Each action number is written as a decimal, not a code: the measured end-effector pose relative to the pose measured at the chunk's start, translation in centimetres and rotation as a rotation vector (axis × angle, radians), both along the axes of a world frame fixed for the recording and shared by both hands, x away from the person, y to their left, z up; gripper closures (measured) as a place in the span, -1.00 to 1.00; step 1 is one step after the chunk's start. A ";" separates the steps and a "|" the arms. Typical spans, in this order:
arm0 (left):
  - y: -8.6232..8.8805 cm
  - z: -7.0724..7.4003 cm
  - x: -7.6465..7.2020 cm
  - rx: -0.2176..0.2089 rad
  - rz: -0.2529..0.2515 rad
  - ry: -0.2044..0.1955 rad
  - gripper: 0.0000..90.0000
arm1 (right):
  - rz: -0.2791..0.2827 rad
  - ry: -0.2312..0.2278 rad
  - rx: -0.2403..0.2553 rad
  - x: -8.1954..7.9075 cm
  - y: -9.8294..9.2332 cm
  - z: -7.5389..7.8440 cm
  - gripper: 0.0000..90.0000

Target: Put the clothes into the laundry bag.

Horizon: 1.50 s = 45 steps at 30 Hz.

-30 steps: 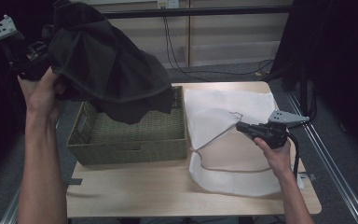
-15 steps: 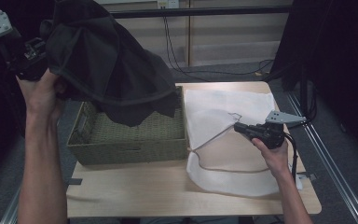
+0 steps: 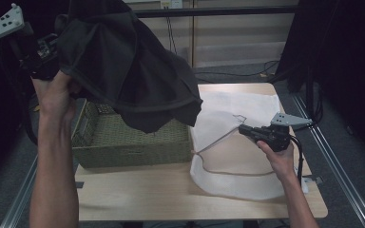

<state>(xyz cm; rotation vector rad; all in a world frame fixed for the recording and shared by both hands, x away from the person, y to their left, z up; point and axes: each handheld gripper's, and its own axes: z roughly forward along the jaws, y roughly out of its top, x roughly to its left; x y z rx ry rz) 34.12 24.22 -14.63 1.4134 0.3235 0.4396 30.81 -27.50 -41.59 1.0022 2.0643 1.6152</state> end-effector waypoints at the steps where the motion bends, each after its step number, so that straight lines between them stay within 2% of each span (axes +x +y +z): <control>1: -0.3 0.1 0.0 -0.010 -0.006 0.002 0.62 | -0.001 0.000 0.000 0.0 0.0 0.0 0.98; 3: -0.9 0.3 0.0 -0.005 -0.023 -0.007 0.62 | -0.003 -0.001 -0.001 -0.1 0.0 0.1 0.98; 7: -2.1 0.5 -0.1 0.001 -0.041 -0.001 0.62 | -0.008 -0.005 0.003 -0.1 -0.1 0.1 0.98; 11: -3.2 0.5 -0.7 0.007 -0.083 -0.016 0.62 | -0.008 -0.004 0.005 0.0 -0.2 0.1 0.98; 14: -4.1 0.4 -1.1 0.006 -0.110 -0.013 0.62 | -0.004 -0.002 0.006 0.1 -0.2 0.0 0.98; 21: -5.8 -0.5 -2.3 0.017 -0.161 -0.019 0.62 | -0.008 -0.004 0.005 0.0 -0.2 0.1 0.98; 23: -6.6 -0.8 -2.9 0.024 -0.191 -0.022 0.62 | -0.005 -0.003 0.009 0.1 -0.1 0.0 0.98; 24: -6.6 -0.8 -2.9 0.024 -0.191 -0.022 0.62 | -0.004 -0.002 0.007 0.1 -0.1 0.0 0.98; 26: -7.2 -0.8 -3.1 0.021 -0.228 -0.021 0.62 | -0.007 -0.003 0.003 0.1 -0.1 0.0 0.98; 30: -7.9 -0.7 -3.5 0.020 -0.252 -0.024 0.62 | -0.008 0.002 0.005 0.1 -0.1 0.0 0.98; 36: -10.4 -1.3 -4.5 0.051 -0.304 -0.035 0.62 | -0.008 0.004 0.006 0.1 -0.1 0.1 0.98; 40: -11.8 -2.2 -4.9 0.052 -0.335 -0.017 0.62 | -0.009 0.005 0.003 0.0 -0.1 0.1 0.98; 45: -13.6 -2.9 -5.6 0.050 -0.389 -0.028 0.62 | -0.008 0.007 0.004 0.1 -0.1 0.1 0.98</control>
